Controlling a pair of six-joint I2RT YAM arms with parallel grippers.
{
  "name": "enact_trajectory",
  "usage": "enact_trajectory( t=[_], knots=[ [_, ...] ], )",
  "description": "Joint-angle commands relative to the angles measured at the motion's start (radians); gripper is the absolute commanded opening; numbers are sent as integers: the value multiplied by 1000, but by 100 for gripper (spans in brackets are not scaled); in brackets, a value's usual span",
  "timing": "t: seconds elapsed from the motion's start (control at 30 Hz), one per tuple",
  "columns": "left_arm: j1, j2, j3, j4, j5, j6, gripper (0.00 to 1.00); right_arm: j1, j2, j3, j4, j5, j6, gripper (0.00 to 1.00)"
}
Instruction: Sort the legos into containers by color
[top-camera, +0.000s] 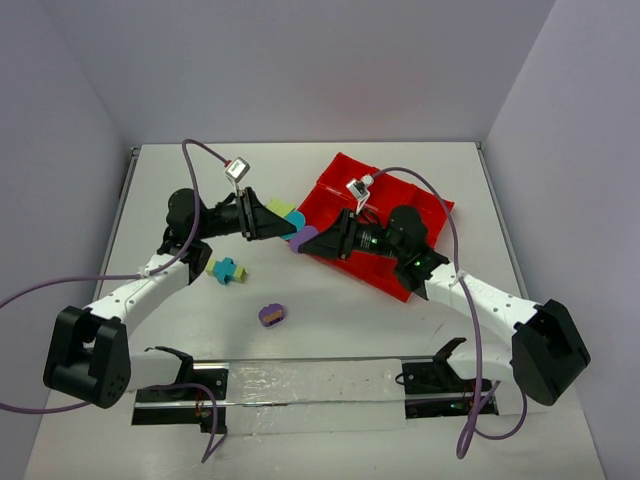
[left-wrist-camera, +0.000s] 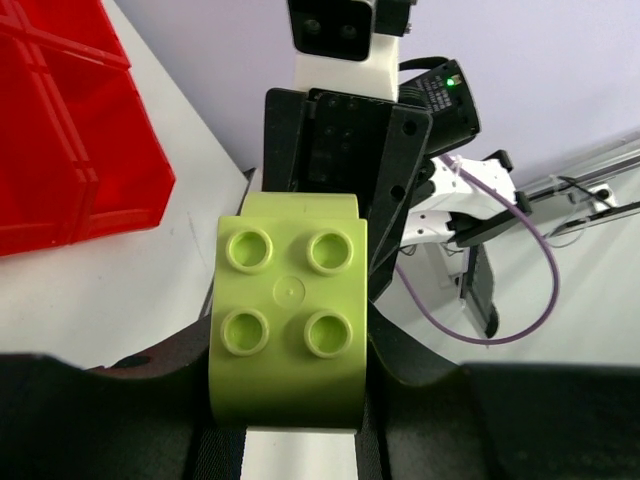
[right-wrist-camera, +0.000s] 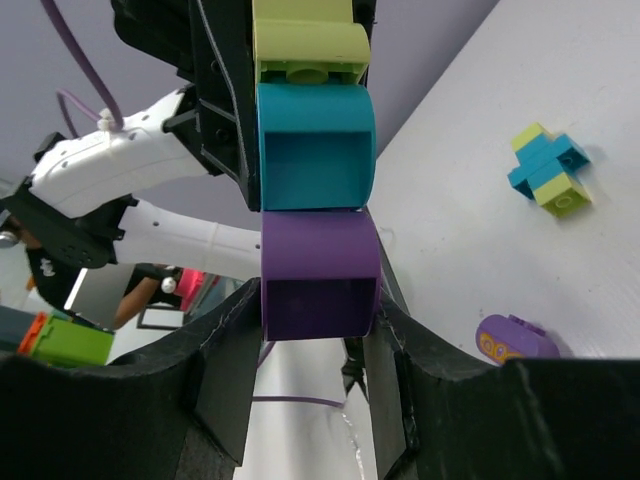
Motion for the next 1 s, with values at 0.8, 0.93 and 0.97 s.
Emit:
enact_trajectory(
  t=[0.8,0.93,0.97],
  knots=[
    [-2,-43,157,-493,-200,291,0,-83,-61,188,-906,828,-405,0],
    [-5,-32,167,-558,-240,320,0,-84,110,271,-893,848,-421,0],
    [-7,-29,169,-579,-248,329,0,-84,134,286,-885,850,-425,0]
  ],
)
